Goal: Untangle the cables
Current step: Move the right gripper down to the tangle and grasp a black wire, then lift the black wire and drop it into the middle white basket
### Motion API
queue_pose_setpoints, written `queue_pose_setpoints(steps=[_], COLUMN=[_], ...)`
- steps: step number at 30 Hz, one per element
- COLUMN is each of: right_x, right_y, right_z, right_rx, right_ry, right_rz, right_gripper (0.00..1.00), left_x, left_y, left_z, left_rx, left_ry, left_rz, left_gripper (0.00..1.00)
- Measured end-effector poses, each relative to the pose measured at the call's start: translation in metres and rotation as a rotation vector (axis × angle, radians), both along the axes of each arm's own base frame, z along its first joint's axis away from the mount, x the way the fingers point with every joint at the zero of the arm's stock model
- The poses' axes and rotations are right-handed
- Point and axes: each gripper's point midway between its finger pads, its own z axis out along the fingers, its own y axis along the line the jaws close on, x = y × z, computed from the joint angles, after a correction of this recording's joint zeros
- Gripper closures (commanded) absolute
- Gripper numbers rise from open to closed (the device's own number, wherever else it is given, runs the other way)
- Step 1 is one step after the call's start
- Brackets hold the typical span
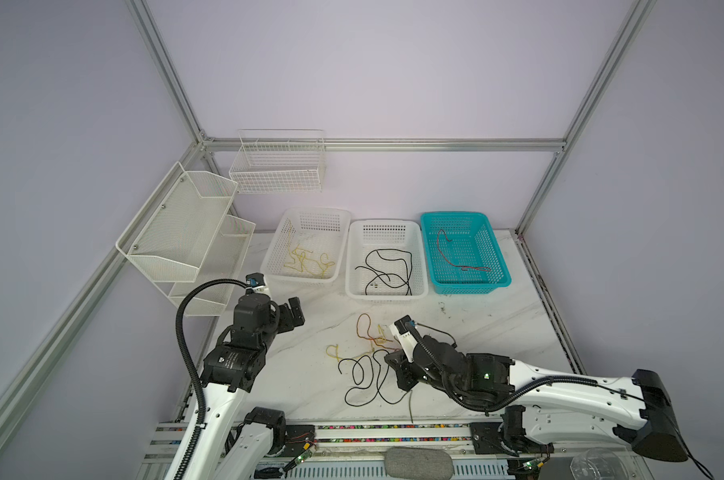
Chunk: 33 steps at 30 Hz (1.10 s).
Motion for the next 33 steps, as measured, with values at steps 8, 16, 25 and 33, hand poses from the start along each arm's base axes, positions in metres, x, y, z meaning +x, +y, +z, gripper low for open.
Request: queue_pose_setpoints(steps=[8, 16, 25, 33], right_x=[0.019, 0.074, 0.173, 0.255], right_y=[-0.005, -0.012, -0.045, -0.053], right_z=[0.104, 0.197, 0.282, 0.307], right_rx=[0.114, 0.156, 0.254, 0.315], right_ry=[-0.201, -0.381, -0.49, -0.512], right_rz=[-0.057, -0.195, -0.38, -0.451], right_gripper=[1.0, 1.0, 1.0, 1.0], left_x=[0.001, 0.002, 0.003, 0.003], left_y=[0.0, 0.0, 0.0, 0.0], left_z=[-0.001, -0.003, -0.004, -0.005], left_rx=[0.001, 0.003, 0.004, 0.006], left_ry=[0.006, 0.012, 0.017, 0.018], left_rz=[0.0, 0.001, 0.001, -0.001], left_gripper=[0.0, 0.0, 0.0, 0.0])
